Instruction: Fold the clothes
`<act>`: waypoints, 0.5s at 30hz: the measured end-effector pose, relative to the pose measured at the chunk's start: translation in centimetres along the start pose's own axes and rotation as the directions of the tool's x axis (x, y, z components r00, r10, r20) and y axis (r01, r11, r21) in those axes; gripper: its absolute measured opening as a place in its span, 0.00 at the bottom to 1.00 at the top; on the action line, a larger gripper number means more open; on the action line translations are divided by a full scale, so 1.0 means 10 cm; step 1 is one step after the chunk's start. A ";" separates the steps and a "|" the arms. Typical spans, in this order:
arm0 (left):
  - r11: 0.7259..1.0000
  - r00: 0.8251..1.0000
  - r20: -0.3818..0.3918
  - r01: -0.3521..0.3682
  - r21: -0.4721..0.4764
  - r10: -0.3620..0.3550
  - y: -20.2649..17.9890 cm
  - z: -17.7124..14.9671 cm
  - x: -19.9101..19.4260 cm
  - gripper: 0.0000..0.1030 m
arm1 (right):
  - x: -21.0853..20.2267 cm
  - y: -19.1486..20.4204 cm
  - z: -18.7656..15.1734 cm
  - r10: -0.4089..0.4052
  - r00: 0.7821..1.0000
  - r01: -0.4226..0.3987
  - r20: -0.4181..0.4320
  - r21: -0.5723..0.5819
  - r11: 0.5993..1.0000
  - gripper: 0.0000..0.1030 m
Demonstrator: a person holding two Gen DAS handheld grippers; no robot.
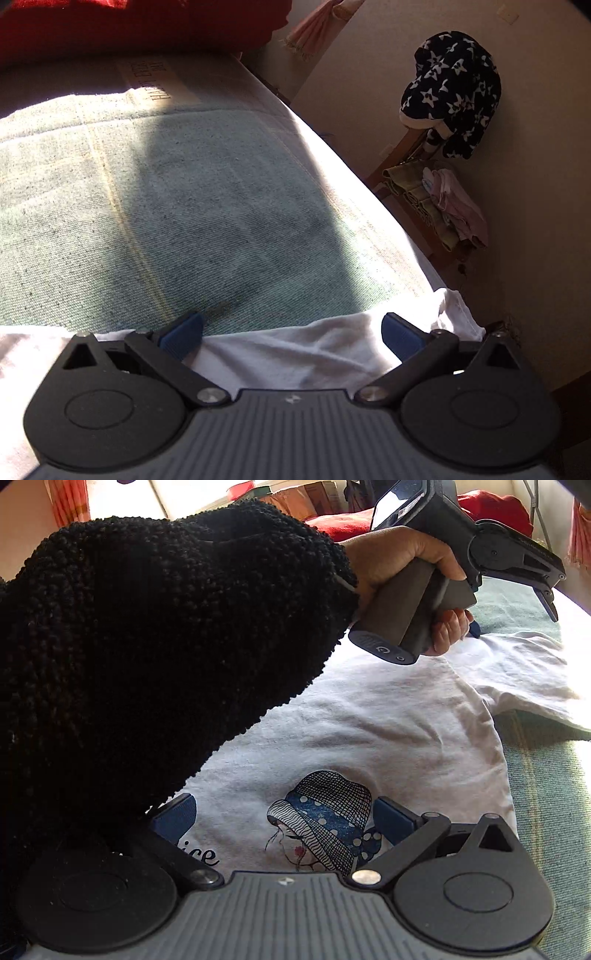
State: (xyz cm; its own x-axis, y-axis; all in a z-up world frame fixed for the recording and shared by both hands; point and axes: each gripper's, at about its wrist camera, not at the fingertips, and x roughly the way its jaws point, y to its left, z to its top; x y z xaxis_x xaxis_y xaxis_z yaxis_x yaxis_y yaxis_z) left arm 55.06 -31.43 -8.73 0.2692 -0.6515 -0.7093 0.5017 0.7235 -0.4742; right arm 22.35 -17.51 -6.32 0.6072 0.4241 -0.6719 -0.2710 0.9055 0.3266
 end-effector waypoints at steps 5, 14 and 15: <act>0.997 0.996 0.040 0.081 -0.007 -0.081 -0.09 0.02 -0.30 0.99 | 0.00 0.02 0.00 0.000 1.000 0.000 0.001 -0.002 1.000 1.00; 0.981 0.975 -0.138 0.183 0.066 -0.172 -0.39 -0.11 0.05 0.99 | 0.00 0.04 0.00 -0.005 1.000 0.005 0.005 -0.004 1.000 1.00; 0.985 0.981 -0.118 0.163 0.053 -0.156 -0.34 -0.08 0.07 0.99 | 0.01 0.04 0.00 -0.005 1.000 0.005 0.005 -0.004 1.000 1.00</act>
State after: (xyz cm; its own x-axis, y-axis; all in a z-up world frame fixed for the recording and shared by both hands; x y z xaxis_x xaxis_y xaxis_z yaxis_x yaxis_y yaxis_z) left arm 52.85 -34.16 -7.98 0.0886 -0.7248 -0.6833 0.5819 0.5944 -0.5551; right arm 22.29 -17.12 -6.24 0.6122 0.4194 -0.6703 -0.2712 0.9077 0.3202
